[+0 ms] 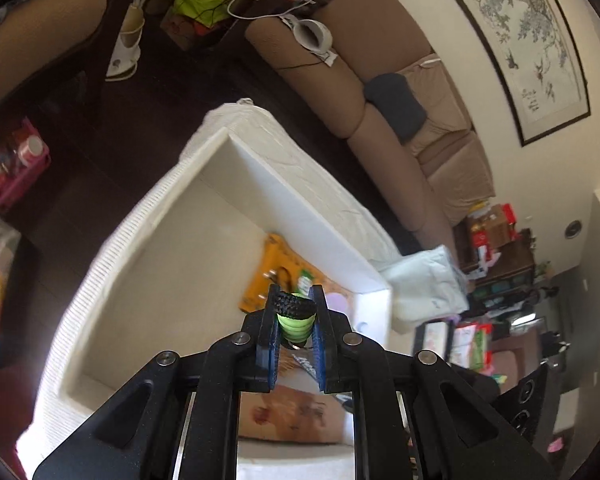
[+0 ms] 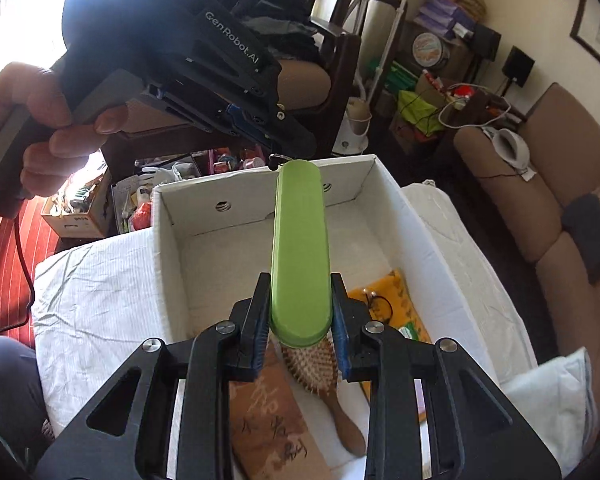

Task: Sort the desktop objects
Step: 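Lower the case into the white box and open both grippers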

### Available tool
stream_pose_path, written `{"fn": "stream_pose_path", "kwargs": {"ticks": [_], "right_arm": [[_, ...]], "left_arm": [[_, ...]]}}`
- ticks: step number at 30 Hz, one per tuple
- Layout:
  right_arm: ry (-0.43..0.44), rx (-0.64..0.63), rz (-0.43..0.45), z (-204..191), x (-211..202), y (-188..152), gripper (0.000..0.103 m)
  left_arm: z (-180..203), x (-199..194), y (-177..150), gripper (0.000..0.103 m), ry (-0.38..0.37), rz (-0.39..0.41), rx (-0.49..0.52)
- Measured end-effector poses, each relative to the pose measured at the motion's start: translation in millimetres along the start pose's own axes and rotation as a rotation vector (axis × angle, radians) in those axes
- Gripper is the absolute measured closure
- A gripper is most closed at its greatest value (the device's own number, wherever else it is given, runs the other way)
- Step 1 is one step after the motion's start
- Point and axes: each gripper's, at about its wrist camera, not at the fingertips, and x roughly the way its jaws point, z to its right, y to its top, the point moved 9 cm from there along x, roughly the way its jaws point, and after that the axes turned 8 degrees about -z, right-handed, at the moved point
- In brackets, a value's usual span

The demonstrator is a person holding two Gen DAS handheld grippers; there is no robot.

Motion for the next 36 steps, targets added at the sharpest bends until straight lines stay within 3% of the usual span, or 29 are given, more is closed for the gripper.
{"fn": "stream_pose_path", "kwargs": {"ticks": [5, 11, 16, 23, 25, 27, 29, 36], "right_arm": [[0.035, -0.013, -0.081, 24.9, 79.9, 15.7, 0.078], [0.046, -0.002, -0.178, 57.7, 151.3, -2.8, 0.077], [0.029, -0.021, -0.205, 70.7, 180.0, -12.8, 0.075], [0.013, -0.069, -0.219, 79.2, 195.7, -6.0, 0.073], [0.004, -0.085, -0.245, 80.0, 203.5, -6.0, 0.073], [-0.001, -0.1, -0.264, 79.4, 211.4, -5.6, 0.073], [0.007, -0.094, -0.269, 80.6, 214.4, -2.3, 0.075], [0.001, -0.065, -0.265, 95.1, 217.1, 6.0, 0.077]], "left_arm": [[-34.9, 39.8, 44.1, 0.091, 0.172, -0.005, 0.059], [-43.1, 87.9, 41.8, 0.091, 0.208, -0.066, 0.007], [-51.8, 95.7, 20.8, 0.091, 0.099, -0.053, -0.171], [-77.6, 99.6, 1.8, 0.086, 0.01, 0.005, -0.372], [-75.9, 98.3, -4.9, 0.079, 0.002, 0.003, -0.367], [-75.1, 95.0, -13.7, 0.052, -0.014, -0.006, -0.375], [-75.6, 92.7, -22.3, 0.038, -0.018, -0.023, -0.383], [-71.2, 75.8, -32.3, 0.037, -0.101, -0.022, -0.371]]}}
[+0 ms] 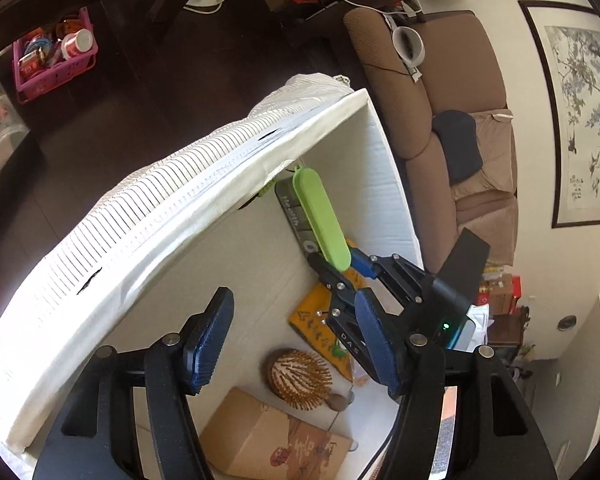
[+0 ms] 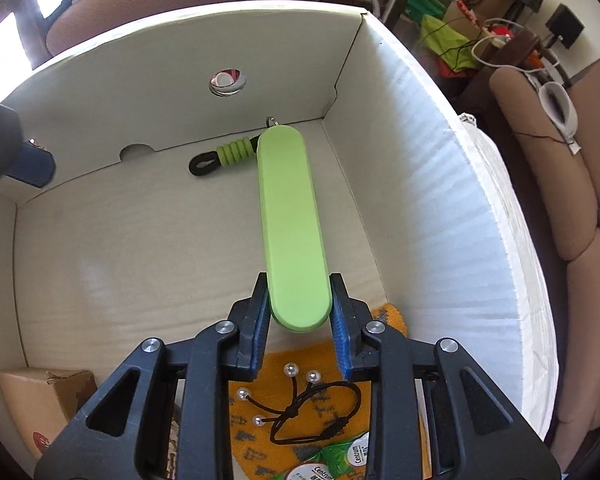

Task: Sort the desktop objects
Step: 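Lower the case into the white box and open both grippers, then withdraw both tools up from the white box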

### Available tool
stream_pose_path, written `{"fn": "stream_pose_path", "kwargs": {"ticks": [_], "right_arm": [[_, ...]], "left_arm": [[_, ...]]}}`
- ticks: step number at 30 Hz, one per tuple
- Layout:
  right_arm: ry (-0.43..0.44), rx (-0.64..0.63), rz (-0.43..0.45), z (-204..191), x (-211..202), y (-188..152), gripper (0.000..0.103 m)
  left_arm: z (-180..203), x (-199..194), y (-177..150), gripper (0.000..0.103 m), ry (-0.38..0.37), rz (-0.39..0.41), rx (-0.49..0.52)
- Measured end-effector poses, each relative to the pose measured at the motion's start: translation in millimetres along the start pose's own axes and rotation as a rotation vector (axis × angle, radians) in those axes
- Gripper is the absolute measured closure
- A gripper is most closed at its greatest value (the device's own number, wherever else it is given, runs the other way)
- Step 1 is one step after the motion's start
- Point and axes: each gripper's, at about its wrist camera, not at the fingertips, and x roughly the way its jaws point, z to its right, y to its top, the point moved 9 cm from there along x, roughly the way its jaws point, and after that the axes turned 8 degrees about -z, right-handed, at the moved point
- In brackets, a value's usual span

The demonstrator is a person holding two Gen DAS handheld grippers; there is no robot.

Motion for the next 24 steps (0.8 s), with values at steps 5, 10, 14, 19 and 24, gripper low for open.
{"fn": "stream_pose_path", "kwargs": {"ticks": [5, 10, 14, 19, 24], "right_arm": [[-0.076, 0.035, -0.01, 11.2, 4.8, 5.8, 0.076], [-0.154, 0.122, 0.031, 26.9, -8.7, 6.3, 0.061], [-0.127, 0.2, 0.069, 32.4, -31.7, -2.1, 0.061], [-0.038, 0.306, 0.097, 11.7, -74.3, -36.3, 0.057], [0.034, 0.422, 0.083, -14.9, -101.2, -70.1, 0.055]], "left_arm": [[1.2, 0.1, -3.1, 0.037, 0.01, -0.011, 0.019], [2.2, 8.0, -8.9, 0.037, 0.03, -0.027, 0.037], [2.7, 8.9, -13.4, 0.037, 0.079, -0.025, 0.079], [7.7, 5.3, -22.8, 0.036, 0.197, -0.021, 0.163], [16.5, -5.4, -38.9, 0.028, 0.353, 0.022, 0.303]]}}
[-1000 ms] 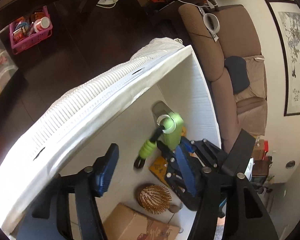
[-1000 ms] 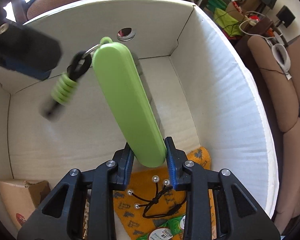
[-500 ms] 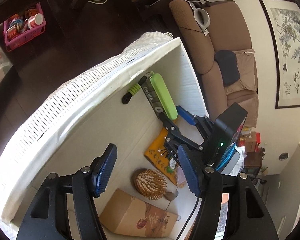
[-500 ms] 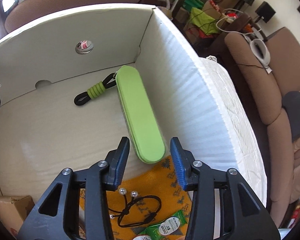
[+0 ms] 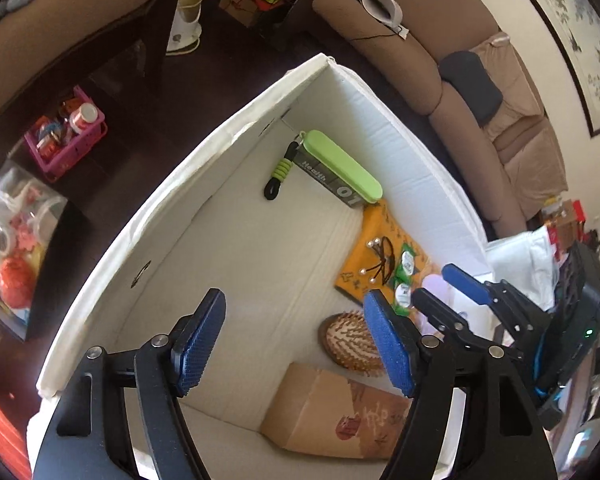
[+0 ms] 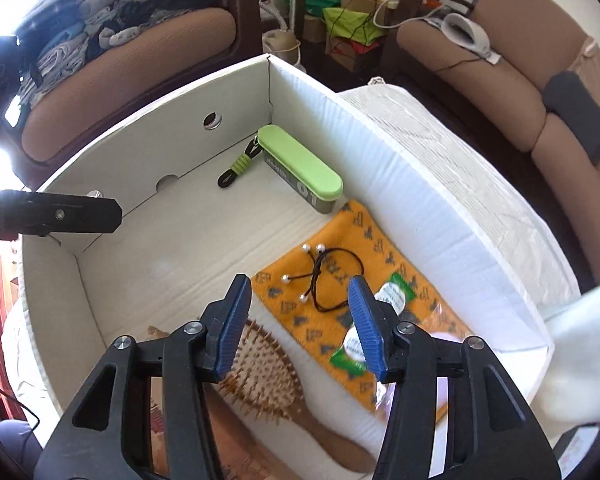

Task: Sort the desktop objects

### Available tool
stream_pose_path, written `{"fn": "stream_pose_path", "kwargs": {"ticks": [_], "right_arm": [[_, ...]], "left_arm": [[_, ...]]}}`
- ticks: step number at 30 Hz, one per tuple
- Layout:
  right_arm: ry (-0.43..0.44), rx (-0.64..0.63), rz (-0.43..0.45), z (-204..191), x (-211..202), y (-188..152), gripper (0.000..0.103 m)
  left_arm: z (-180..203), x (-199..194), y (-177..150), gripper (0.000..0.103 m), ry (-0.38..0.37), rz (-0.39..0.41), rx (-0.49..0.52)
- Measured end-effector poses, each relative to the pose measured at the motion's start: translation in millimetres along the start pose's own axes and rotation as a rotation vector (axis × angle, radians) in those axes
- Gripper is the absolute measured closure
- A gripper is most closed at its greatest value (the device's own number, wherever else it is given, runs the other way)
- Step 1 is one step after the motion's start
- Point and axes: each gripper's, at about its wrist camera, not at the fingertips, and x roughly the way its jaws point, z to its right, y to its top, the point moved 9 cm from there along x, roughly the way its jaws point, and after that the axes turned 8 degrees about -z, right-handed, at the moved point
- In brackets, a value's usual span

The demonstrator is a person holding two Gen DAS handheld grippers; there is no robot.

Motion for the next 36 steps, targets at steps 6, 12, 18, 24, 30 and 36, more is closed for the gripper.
{"fn": "stream_pose_path", "kwargs": {"ticks": [6, 12, 18, 24, 30, 36], "right_arm": [[0.017, 0.112, 0.036, -8.0, -33.5, -27.1, 0.033], [0.028, 0.182, 0.068, -17.6, -65.2, -57.1, 0.0], [0.018, 0.204, 0.092, -25.5, -101.0, -92.9, 0.0], [0.02, 0.239, 0.137, -28.4, -141.3, -132.4, 0.0], [-0.006, 0.269, 0.173, -23.4, -176.7, -183.5, 0.0], [-0.03, 0.346, 0.194, -0.5, -196.0, -245.6, 0.0]], "left_arm": [[7.4, -12.7, -25.7, 0.015, 0.157, 0.058, 0.118], [7.4, -28.9, -55.6, 0.0, 0.134, 0.05, 0.082], [24.1, -54.1, -88.1, 0.0, 0.183, 0.094, 0.136], [45.6, -73.9, -125.8, 0.0, 0.207, 0.125, 0.17], [77.2, -89.1, -168.5, 0.0, 0.238, 0.171, 0.234], [119.5, -79.5, -217.0, 0.0, 0.248, 0.192, 0.315]]}}
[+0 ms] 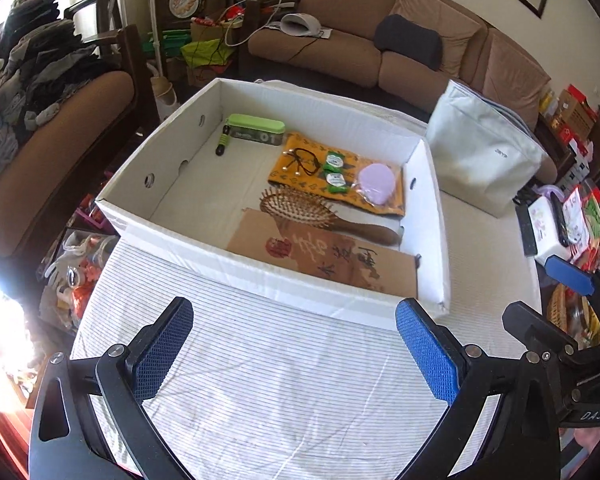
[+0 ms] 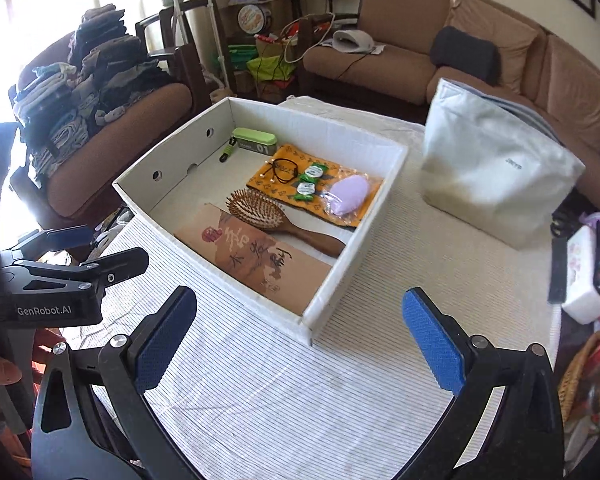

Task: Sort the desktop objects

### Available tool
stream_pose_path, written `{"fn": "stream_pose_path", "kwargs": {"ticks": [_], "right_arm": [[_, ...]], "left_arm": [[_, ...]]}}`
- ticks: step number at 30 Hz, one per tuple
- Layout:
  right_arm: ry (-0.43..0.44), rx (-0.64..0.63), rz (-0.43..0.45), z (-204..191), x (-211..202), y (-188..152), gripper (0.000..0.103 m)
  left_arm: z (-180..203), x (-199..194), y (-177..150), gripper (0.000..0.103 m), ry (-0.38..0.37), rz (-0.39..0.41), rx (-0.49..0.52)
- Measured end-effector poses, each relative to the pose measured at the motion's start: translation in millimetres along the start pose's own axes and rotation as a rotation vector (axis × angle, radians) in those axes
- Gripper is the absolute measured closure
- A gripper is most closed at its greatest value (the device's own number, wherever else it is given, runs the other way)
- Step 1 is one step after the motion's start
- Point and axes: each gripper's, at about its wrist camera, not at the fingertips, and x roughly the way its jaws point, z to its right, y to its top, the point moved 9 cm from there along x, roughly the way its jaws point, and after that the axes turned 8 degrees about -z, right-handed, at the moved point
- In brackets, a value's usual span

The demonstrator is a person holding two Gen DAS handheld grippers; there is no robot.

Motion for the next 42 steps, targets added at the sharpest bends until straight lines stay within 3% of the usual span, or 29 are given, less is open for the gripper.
{"fn": "stream_pose_path", "kwargs": {"ticks": [7, 13, 19, 23, 30, 36, 42], "right_arm": [[-0.072, 0.131, 0.017, 68.5, -15.0, -62.6, 0.0], [-0.161, 0.271, 0.011, 132.7, -0.7, -130.6, 0.0], [-0.19, 0.437, -0.009, 183.5, 36.0, -202.6, 0.0], [-0.188, 0.484, -0.043, 199.5, 63.4, -237.5, 0.0], [-0.233, 0.462, -0.043, 201.0, 82.6, -251.0, 0.0], [-0.294, 0.432, -0.019, 195.6, 84.9, -250.7, 0.0], [-0.293, 0.438, -0.019, 196.4, 85.8, -251.7, 0.0]], "left_arm": [[76.8, 8.3, -37.2, 0.0, -0.001, 0.043, 0.122], [141.0, 33.8, -79.0, 0.0, -0.014, 0.097, 0.225], [174.7, 89.9, -118.1, 0.0, -0.024, 0.042, 0.25], [183.9, 122.8, -135.4, 0.0, -0.002, 0.009, 0.276], [181.3, 153.4, -149.7, 0.0, 0.028, -0.023, 0.27], [179.4, 153.1, -151.3, 0.0, 0.015, 0.052, 0.251], [178.3, 152.9, -149.3, 0.0, 0.012, 0.05, 0.251]]}}
